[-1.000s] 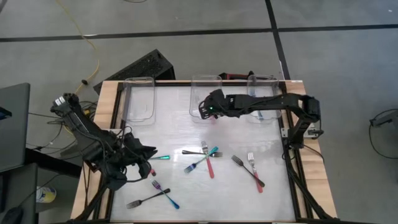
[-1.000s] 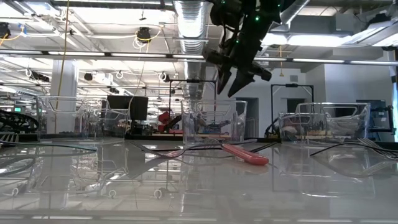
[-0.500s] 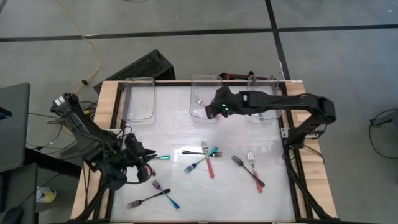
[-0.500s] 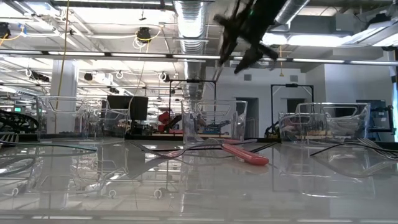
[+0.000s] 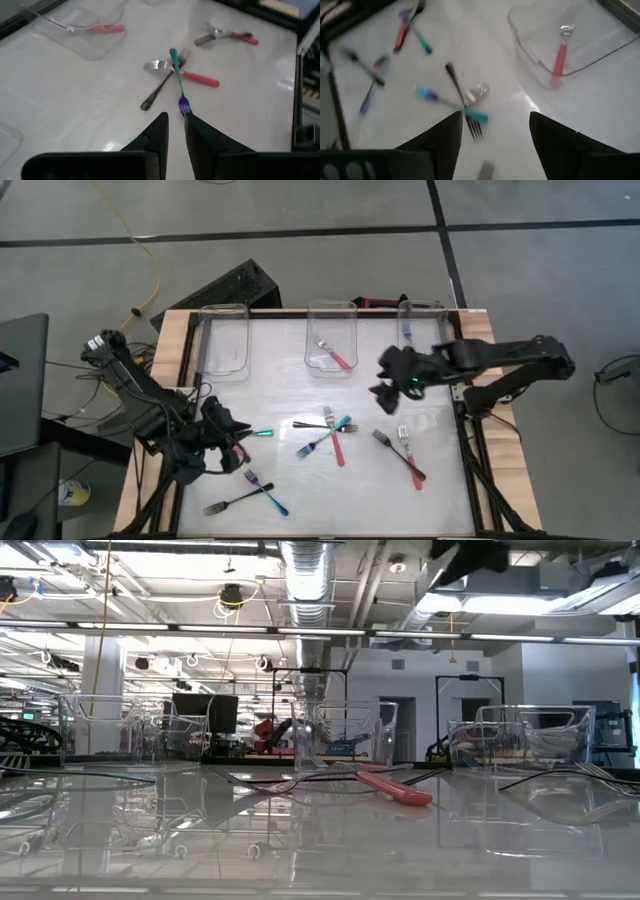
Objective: Sort silverware by color (type)
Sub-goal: Put the top right black fork into the left transparent bin
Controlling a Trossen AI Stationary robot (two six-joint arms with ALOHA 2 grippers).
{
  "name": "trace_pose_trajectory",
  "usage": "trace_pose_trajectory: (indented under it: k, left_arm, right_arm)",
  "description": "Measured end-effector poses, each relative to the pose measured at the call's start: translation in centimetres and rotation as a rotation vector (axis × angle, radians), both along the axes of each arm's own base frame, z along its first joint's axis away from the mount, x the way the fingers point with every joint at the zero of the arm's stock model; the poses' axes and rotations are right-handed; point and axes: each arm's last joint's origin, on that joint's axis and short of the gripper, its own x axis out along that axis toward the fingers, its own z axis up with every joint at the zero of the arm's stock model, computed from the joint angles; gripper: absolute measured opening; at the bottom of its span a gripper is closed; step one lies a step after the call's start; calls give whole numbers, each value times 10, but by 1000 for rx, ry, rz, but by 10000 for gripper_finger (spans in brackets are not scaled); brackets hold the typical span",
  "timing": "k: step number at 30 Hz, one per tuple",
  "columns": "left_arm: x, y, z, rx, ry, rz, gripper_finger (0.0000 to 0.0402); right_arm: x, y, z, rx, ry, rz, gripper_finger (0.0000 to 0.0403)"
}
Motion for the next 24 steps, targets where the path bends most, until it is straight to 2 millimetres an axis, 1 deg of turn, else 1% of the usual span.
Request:
trace_pose_trajectory:
  k: [3, 6, 7, 9, 12, 13, 15, 17, 18, 21, 24]
  left_arm:
    - [6, 5, 2, -8, -39, 58, 48]
    - [16, 13, 6, -30, -108, 143, 48]
    - [21, 16, 7, -41, -139, 180, 48]
    - [33, 22, 10, -84, -209, 255, 47]
    - [54, 28, 13, -150, -290, 316, 47]
    - [61, 30, 14, -165, -311, 319, 47]
    - [75, 33, 13, -183, -335, 316, 47]
    - [87, 35, 12, -207, -366, 324, 47]
    - [93, 36, 11, -224, -388, 333, 47]
    - [109, 35, 6, -283, -436, 338, 47]
    - [123, 33, -2, -308, -449, 330, 47]
  right_arm:
    - [-23, 2, 5, -50, 61, 79, 254]
    - [-40, -7, 13, -142, 68, 128, 254]
    - [-43, -11, 16, -190, 54, 129, 254]
    - [-43, -21, 22, -289, -41, 106, 254]
    - [-31, -35, 22, -408, -197, 101, 254]
    - [-25, -39, 21, -433, -257, 132, 254]
    - [-14, -48, 16, -451, -327, 247, 254]
    - [0, -58, 16, -411, -437, 353, 254]
    - [6, -63, 12, -369, -461, 392, 254]
    - [27, -74, 0, -247, -511, 496, 254]
    - [43, -80, -13, -164, -510, 556, 254]
